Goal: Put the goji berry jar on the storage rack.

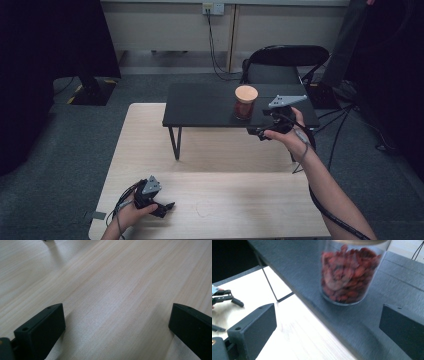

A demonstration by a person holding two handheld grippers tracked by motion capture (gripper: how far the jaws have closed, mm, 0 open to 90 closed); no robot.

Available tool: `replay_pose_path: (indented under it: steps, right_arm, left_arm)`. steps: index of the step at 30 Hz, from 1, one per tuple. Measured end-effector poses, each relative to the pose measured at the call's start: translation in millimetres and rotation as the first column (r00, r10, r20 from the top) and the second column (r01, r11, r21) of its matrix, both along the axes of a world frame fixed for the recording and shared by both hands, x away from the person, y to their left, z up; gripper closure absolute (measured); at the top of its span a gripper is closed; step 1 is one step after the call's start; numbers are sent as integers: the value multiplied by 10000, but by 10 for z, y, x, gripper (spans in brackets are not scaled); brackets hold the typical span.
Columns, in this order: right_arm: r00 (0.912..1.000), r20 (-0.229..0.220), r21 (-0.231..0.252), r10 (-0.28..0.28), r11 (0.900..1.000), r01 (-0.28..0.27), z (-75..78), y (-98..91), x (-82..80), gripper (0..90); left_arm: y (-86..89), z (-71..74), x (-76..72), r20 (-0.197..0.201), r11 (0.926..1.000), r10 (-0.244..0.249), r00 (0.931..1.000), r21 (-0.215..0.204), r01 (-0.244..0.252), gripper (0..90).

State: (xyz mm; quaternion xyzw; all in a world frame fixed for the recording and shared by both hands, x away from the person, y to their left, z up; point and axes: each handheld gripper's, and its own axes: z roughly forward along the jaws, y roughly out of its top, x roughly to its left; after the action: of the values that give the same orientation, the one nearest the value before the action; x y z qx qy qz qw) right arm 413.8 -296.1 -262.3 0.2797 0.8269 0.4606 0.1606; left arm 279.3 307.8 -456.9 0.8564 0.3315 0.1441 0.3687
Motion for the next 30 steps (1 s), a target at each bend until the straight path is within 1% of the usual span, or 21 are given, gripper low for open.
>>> replay_pose_path:
  steps: [2, 5, 12, 16, 17, 18, 19, 24, 26, 29, 30]
  right_arm:
    - [9999, 78, -38, 149, 9999, -149, -23, -24, -48, 0]
    - [9995, 65, -24, 294, 9996, -294, -66, -54, -115, 0]
    - [9981, 191, 93, 578, 9983, -579, -188, -136, -290, 0]
    - [9973, 182, 38, 707, 9975, -708, -261, -182, -385, 0]
    - [9974, 108, 75, 710, 9974, -711, -275, -193, -400, 0]
    - [9969, 88, 163, 777, 9968, -778, -313, -216, -418, 0]
    - [9968, 95, 141, 799, 9967, -801, -337, -224, -438, 0]
    - [9968, 24, 321, 802, 9963, -802, -474, -281, -528, 0]
    - [9969, 28, 211, 786, 9967, -786, -523, -292, -573, 0]
    - [9969, -32, 406, 787, 9961, -785, -621, -341, -611, 0]
    - [9971, -7, 388, 755, 9964, -754, -643, -348, -631, 0]
  left_arm:
    - [0, 0, 0, 0, 10000, 0, 10000, -1, 0, 0]
    - [-1, -1, -1, 2, 10000, 9, 10000, -2, -9, 0]
    - [-4, -4, -5, 2, 10000, 41, 10000, -33, -41, 0]
    - [-3, 1, -1, 0, 10000, 12, 10000, 6, -12, 0]
    - [-4, -1, -3, 3, 10000, 24, 10000, -1, -24, 0]
    - [-5, -4, -5, 0, 10000, 47, 10000, -29, -47, 0]
    - [-5, -4, -5, 2, 10000, 50, 10000, -33, -50, 0]
    - [-5, -1, -4, 3, 10000, 37, 10000, -4, -37, 0]
    - [-6, -1, -4, 3, 10000, 38, 10000, -7, -38, 0]
    - [-6, -1, -4, 4, 10000, 40, 10000, -4, -40, 0]
    - [-7, -4, -7, 3, 10000, 59, 10000, -32, -59, 0]
